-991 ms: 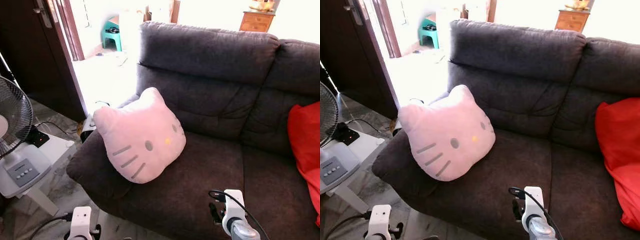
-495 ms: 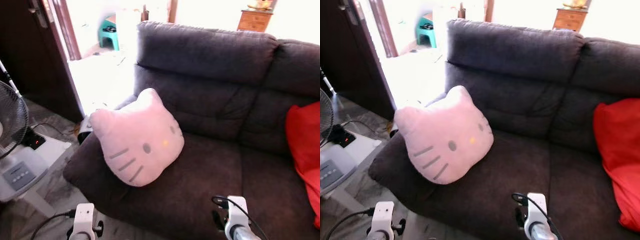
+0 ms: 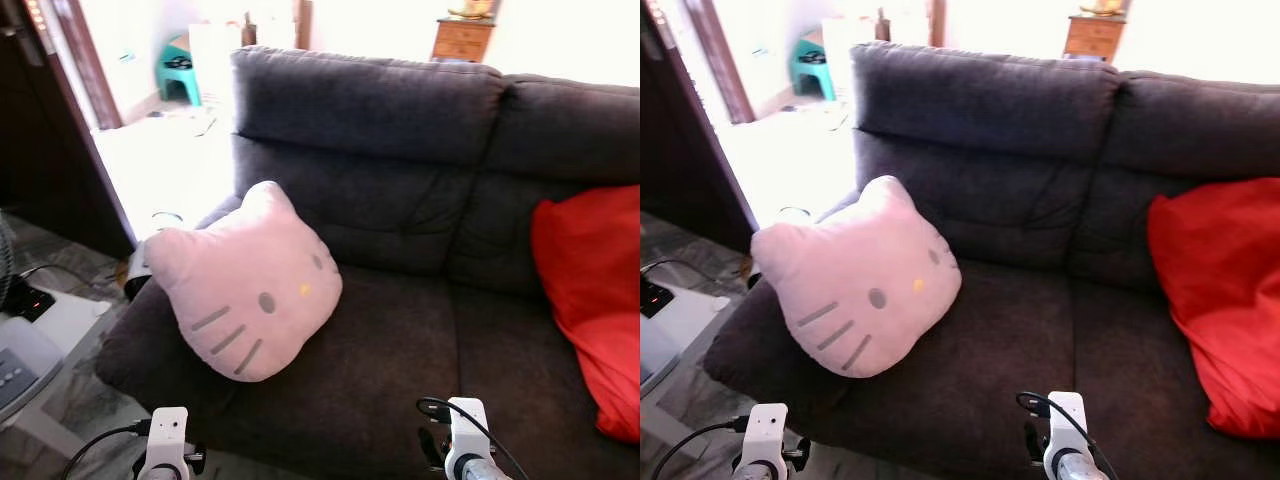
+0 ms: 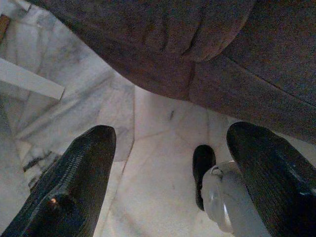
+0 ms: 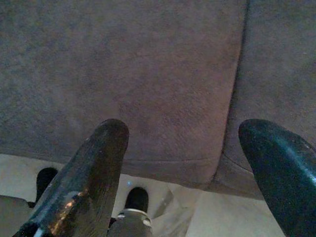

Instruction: Move the pillow to the sofa from floor

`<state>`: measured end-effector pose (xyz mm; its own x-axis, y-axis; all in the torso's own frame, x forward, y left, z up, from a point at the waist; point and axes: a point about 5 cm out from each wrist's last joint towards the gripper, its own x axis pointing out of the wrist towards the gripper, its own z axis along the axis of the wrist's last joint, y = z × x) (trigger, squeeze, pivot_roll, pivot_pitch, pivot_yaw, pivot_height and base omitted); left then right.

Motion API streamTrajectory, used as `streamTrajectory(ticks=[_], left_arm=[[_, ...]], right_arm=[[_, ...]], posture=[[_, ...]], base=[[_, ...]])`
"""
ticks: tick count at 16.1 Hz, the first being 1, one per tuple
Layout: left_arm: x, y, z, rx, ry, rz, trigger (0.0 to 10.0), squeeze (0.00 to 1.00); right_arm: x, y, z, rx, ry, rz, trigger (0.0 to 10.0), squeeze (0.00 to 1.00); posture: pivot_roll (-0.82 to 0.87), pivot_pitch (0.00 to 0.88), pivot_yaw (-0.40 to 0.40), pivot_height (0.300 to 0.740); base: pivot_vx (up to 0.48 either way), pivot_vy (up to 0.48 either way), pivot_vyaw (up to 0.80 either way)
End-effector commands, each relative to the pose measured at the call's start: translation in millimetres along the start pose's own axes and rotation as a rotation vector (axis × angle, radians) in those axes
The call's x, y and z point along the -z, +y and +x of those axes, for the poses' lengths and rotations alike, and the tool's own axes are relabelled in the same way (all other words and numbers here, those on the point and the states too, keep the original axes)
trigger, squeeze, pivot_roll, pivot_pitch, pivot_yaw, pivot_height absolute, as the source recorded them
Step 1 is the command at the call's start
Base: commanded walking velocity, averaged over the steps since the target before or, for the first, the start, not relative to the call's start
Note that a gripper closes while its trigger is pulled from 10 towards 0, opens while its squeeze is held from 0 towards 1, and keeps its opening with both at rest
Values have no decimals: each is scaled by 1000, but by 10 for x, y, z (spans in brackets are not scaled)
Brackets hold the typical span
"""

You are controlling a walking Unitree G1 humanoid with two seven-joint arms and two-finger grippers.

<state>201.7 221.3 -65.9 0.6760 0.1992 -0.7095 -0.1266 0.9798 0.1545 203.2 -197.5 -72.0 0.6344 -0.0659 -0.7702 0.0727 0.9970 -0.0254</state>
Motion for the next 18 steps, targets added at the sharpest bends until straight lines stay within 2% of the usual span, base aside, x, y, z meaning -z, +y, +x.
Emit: streamTrajectory(ticks=[1, 5, 10, 18], left_arm=[[43, 11, -12, -1, 6, 3, 10000, 0], [39, 8, -11, 3, 3, 2, 10000, 0], [36, 13, -10, 6, 5, 2, 10000, 0], [25, -1, -6, 16, 2, -7, 10000, 0]], right_arm=[[37, 14, -3, -4, 18, 21, 10000, 0], [62, 3, -9, 1, 26, -3, 10000, 0], [76, 3, -12, -8, 28, 20, 10000, 0], [68, 94, -2, -8, 35, -19, 10000, 0]], posture=[[154, 28, -58, 704], [154, 34, -61, 704], [148, 43, -61, 704], [149, 43, -61, 704]], base=[[0, 0, -606], [0, 0, -150], [0, -259, -131], [0, -327, 0]])
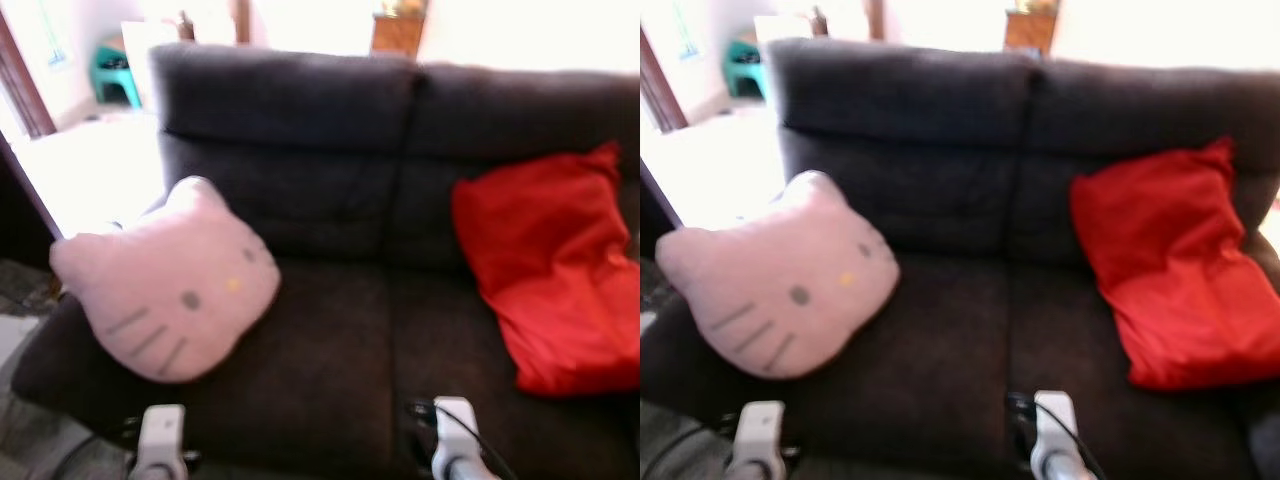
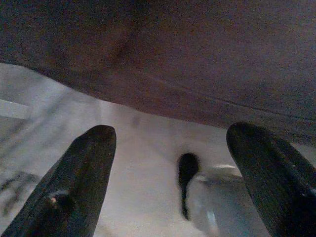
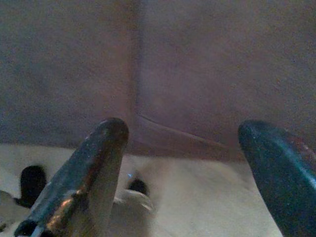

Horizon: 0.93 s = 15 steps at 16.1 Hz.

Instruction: Move the pillow to the sofa from floor

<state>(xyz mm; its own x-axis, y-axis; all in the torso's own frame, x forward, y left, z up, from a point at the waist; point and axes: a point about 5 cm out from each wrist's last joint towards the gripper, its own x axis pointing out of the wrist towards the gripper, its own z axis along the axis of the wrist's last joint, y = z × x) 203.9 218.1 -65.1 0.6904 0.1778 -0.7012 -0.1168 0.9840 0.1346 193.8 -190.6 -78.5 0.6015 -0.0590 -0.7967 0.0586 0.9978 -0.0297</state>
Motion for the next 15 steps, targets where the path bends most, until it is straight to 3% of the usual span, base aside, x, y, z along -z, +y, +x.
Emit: streamTrajectory(ticks=[1, 5, 9, 15], left_arm=[[41, 25, -8, -3, 17, -1, 10000, 0], [31, 7, -5, 6, 15, 0, 10000, 0], [26, 3, -3, 8, 14, -1, 10000, 0], [2, -7, 5, 18, 12, 8, 10000, 0]], right_arm=[[-52, 7, 10, -1, -8, -4, 10000, 0], [-67, -250, -13, 26, -5, -4, 10000, 0], [-128, 62, 29, -7, -8, -17, 10000, 0], [-33, 191, 18, -15, 7, -23, 10000, 0]], posture=[[149, 43, -61, 704], [143, 28, -53, 704], [139, 13, -45, 704], [133, 1, -38, 704]], base=[[0, -352, 0], [0, -352, 0], [0, -352, 0], [0, -351, 0]])
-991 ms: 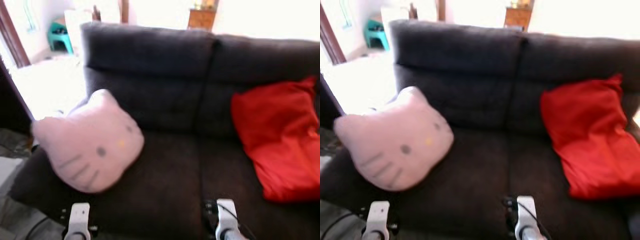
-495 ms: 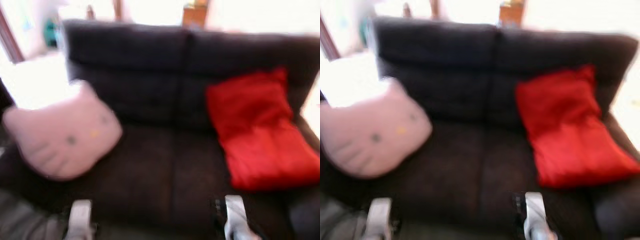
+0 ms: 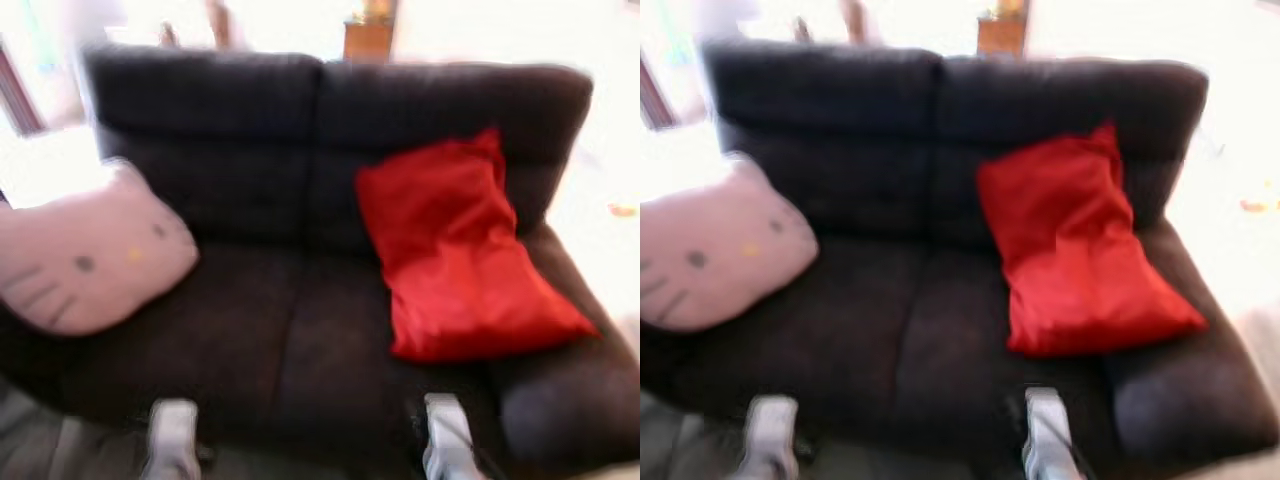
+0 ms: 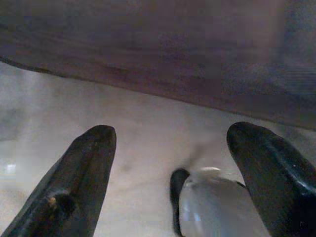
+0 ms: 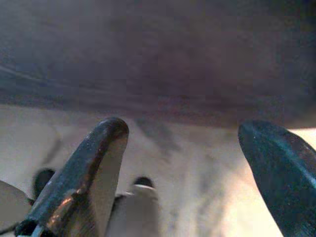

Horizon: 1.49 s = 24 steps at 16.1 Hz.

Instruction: Move the pillow to the sofa from floor

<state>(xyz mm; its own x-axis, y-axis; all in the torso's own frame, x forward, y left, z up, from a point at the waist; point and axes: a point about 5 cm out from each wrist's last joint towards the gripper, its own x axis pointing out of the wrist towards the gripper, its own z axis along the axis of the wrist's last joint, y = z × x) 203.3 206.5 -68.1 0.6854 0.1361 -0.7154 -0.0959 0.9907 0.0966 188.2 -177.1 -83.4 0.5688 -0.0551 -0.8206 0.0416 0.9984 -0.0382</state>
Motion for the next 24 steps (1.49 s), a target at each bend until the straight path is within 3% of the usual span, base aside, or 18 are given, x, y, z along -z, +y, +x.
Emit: streamTrajectory(ticks=[1, 7, 14, 20, 24], left_arm=[[-22, 111, 2, -23, -1, 21, 10000, 0], [-24, 107, 4, -22, 1, 20, 10000, 0], [-23, 98, 4, -23, 1, 12, 10000, 0], [-18, 110, 2, -24, 2, 10, 10000, 0], [-15, 110, 1, -22, 3, 11, 10000, 0]], right_arm=[[-76, 34, 9, -8, -30, -6, 10000, 0], [-45, -55, -1, 0, -33, -7, 10000, 0], [-235, -389, -7, 27, -57, -13, 10000, 0], [-263, -110, 28, -3, -49, -19, 10000, 0], [-247, -25, 32, -10, -42, -21, 10000, 0]], posture=[[135, 4, -38, 704], [133, 32, -40, 704], [133, 46, -46, 704], [135, 63, -47, 704], [135, 66, -48, 704]], base=[[0, -352, 0], [0, -351, 0], [0, -351, 0], [0, -353, 0], [0, -352, 0]])
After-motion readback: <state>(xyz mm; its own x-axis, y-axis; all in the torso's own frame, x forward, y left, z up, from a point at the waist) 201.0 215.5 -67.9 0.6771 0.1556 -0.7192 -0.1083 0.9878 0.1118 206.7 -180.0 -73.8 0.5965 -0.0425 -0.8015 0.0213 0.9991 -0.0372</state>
